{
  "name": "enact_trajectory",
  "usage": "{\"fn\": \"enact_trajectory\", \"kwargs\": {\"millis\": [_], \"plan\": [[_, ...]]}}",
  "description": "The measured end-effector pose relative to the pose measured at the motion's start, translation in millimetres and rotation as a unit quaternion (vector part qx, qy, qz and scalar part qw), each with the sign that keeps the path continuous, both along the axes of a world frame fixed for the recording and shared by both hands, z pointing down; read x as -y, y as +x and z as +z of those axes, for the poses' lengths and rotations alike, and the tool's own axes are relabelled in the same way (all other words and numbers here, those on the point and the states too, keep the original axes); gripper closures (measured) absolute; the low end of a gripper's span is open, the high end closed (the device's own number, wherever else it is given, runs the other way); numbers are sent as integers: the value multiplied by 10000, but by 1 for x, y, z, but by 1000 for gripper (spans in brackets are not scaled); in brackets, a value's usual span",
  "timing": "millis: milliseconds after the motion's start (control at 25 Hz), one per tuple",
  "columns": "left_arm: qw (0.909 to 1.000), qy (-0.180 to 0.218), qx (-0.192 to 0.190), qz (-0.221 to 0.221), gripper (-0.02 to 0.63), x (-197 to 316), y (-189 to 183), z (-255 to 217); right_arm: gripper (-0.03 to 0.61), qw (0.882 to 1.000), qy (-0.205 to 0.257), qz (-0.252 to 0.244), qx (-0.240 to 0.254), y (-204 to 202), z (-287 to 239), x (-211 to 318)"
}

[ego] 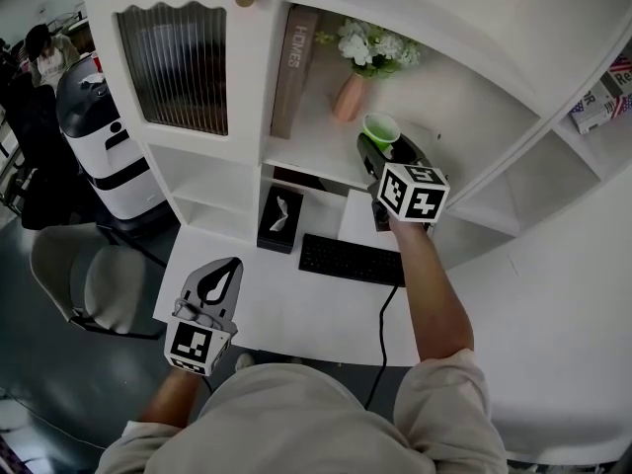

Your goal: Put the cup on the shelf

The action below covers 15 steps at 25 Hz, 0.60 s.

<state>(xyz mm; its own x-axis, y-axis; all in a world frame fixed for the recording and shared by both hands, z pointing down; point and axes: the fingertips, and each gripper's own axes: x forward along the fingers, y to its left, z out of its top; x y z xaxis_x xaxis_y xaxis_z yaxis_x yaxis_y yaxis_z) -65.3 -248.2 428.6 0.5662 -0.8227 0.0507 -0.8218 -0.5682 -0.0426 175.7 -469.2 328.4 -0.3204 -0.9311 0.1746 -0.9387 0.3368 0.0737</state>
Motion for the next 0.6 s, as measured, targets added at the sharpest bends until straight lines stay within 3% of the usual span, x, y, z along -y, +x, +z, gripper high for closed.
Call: {"fn": "enact_trajectory", "kwargs": {"millis": [600], "plan": [[9999,-100,34,31,612,9,3,8,296,9980,-518,20,-371,-7,18,13]]}}
